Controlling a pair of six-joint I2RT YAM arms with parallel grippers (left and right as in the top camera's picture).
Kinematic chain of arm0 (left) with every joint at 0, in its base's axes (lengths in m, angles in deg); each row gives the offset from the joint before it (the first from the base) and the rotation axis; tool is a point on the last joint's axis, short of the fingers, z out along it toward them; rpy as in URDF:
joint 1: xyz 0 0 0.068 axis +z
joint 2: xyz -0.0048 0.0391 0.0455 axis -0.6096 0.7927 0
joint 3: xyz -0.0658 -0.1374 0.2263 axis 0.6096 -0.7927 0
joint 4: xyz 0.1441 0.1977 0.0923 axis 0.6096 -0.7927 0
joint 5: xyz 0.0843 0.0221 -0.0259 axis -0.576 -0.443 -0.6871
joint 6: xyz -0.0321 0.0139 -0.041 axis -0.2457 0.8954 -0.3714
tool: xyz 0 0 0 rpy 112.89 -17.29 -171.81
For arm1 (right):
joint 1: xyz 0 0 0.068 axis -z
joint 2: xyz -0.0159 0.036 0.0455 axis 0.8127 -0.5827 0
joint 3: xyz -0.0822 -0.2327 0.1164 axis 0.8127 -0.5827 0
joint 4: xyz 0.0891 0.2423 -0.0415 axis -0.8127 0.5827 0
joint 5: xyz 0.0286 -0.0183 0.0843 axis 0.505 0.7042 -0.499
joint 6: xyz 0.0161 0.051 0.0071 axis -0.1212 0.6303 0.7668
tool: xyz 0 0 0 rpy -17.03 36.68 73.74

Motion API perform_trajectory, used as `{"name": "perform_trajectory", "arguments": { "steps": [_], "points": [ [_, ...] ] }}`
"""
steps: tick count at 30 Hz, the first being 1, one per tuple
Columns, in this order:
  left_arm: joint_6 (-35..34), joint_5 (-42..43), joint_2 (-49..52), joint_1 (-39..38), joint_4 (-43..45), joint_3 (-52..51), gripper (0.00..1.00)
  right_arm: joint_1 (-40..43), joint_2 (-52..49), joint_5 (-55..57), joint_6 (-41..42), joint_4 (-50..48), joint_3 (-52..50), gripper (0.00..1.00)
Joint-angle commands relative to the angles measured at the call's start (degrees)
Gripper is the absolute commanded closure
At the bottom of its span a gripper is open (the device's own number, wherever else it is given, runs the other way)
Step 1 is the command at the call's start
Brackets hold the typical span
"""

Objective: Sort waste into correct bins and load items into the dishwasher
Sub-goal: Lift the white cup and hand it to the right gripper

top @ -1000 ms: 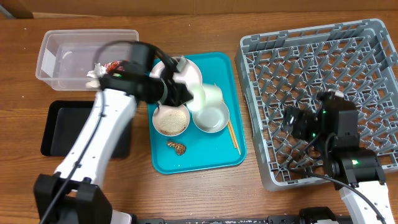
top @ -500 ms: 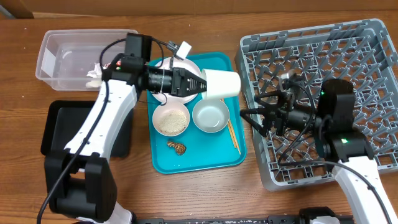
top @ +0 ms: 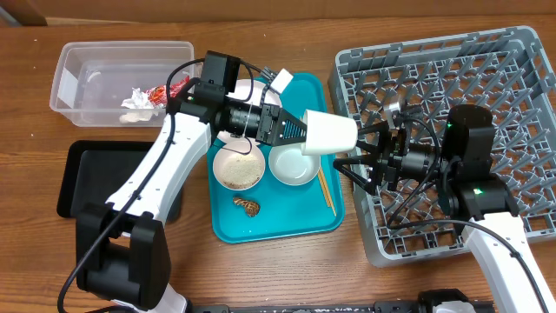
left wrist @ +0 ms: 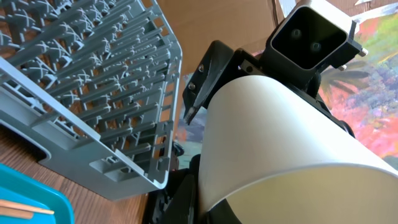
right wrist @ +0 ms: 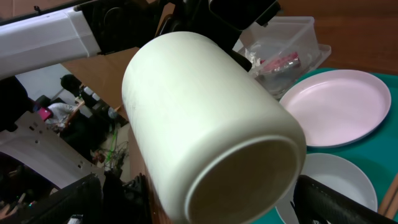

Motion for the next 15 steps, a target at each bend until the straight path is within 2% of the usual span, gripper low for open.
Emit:
{"name": "perform_trajectory", "arguments": {
  "steps": [1, 5, 9, 13, 15],
  "points": [
    [-0.79, 1.64, 0.35, -0.79, 0.26, 0.37, 0.96, 0.0, 0.0, -0.55, -0.42, -0.66, 1.18, 0.0],
    [-1.09, 1.66, 0.35, -1.27, 0.22, 0.37, 0.96, 0.0, 0.0, -1.2, -0.37, -1.99, 1.18, 0.05],
    [-1.88, 1.7, 0.35, -1.4, 0.24, 0.37, 0.96, 0.0, 0.0, -2.97, 0.02, -5.64, 1.18, 0.16],
    [-2.51, 1.7, 0.35, -1.4, 0.22, 0.37, 0.96, 0.0, 0.0, -3.1, 0.0, -6.64, 1.18, 0.19],
    [-2.51, 1.7, 0.35, -1.4, 0.22, 0.37, 0.96, 0.0, 0.0, -3.13, 0.02, -6.84, 1.18, 0.24]
  ]
}}
